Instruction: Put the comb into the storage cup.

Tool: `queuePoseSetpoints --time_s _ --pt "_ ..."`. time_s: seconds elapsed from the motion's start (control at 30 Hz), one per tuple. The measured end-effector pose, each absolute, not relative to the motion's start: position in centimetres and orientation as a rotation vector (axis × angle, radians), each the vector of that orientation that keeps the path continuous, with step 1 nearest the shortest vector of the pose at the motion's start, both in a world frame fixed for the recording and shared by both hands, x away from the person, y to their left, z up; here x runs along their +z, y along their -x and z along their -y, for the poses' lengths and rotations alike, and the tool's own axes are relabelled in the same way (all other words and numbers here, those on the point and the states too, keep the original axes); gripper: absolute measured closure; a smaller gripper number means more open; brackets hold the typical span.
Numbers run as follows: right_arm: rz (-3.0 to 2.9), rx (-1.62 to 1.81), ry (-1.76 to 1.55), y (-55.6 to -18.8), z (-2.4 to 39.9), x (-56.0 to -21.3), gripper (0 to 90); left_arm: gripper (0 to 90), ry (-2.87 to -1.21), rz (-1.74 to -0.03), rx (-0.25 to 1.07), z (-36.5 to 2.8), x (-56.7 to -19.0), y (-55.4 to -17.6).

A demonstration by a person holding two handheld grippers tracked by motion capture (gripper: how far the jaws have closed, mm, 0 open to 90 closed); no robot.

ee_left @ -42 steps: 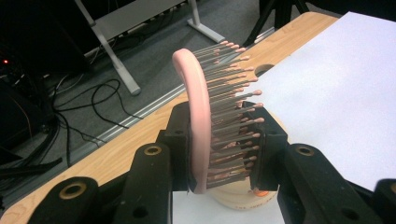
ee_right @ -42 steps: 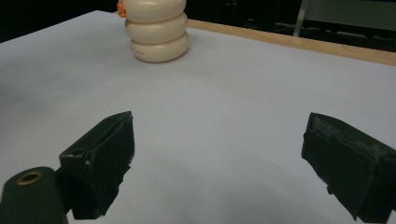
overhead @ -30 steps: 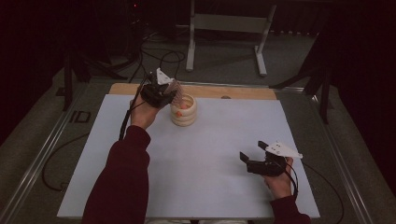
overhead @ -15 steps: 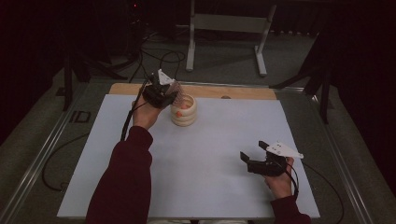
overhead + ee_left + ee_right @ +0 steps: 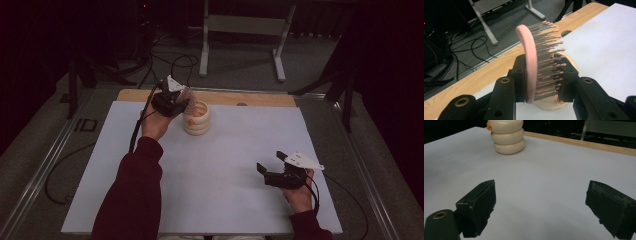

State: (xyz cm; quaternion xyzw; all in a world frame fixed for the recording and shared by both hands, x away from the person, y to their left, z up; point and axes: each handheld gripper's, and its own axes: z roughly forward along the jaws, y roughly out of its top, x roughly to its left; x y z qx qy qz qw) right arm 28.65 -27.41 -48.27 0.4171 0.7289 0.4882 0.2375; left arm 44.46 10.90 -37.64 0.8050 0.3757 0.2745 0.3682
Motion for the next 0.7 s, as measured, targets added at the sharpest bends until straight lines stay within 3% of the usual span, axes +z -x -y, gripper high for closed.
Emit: queuePoseSetpoints --time_s 0.7 --pt "-2.002 1.329 -1.137 -28.63 27.28 -48.26 9.6 62.7 -2.043 -0.985 0.684 -11.89 -38.42 -43.77"
